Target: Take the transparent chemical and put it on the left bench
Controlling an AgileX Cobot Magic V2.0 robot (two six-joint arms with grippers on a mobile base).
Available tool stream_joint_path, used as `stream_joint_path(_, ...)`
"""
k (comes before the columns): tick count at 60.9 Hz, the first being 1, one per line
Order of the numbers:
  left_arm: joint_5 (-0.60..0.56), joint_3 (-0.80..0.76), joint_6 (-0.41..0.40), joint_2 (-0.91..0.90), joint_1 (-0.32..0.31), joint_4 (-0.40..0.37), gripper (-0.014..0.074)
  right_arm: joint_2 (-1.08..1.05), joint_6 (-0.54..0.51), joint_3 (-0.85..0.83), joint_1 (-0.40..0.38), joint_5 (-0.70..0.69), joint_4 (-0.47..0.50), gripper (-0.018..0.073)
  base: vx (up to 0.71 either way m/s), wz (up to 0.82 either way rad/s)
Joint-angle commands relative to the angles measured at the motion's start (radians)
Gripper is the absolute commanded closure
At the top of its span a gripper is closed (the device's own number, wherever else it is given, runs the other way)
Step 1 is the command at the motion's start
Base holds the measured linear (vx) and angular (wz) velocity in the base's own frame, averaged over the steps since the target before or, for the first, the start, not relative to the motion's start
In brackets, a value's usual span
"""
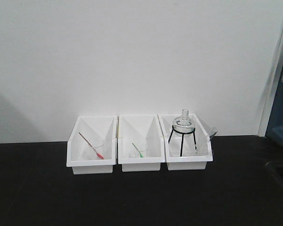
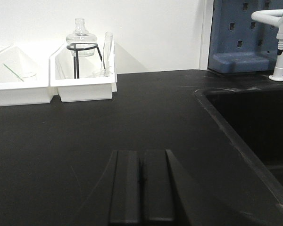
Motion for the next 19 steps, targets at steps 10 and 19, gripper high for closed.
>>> stream_joint_path(10, -0.078, 0.016, -0.008, -0.019, -0.002, -0.001, 0.06, -0.014, -0.002, 0.006, -0.006, -0.078, -0.012, 0.0561, 0.0, 0.0)
stream_joint_path(19, -0.078, 0.016, -0.008, -0.019, -0.002, -0.001, 0.06, -0.014, -0.002, 0.006, -0.006, -0.078, -0.012, 0.0561, 0.0, 0.0)
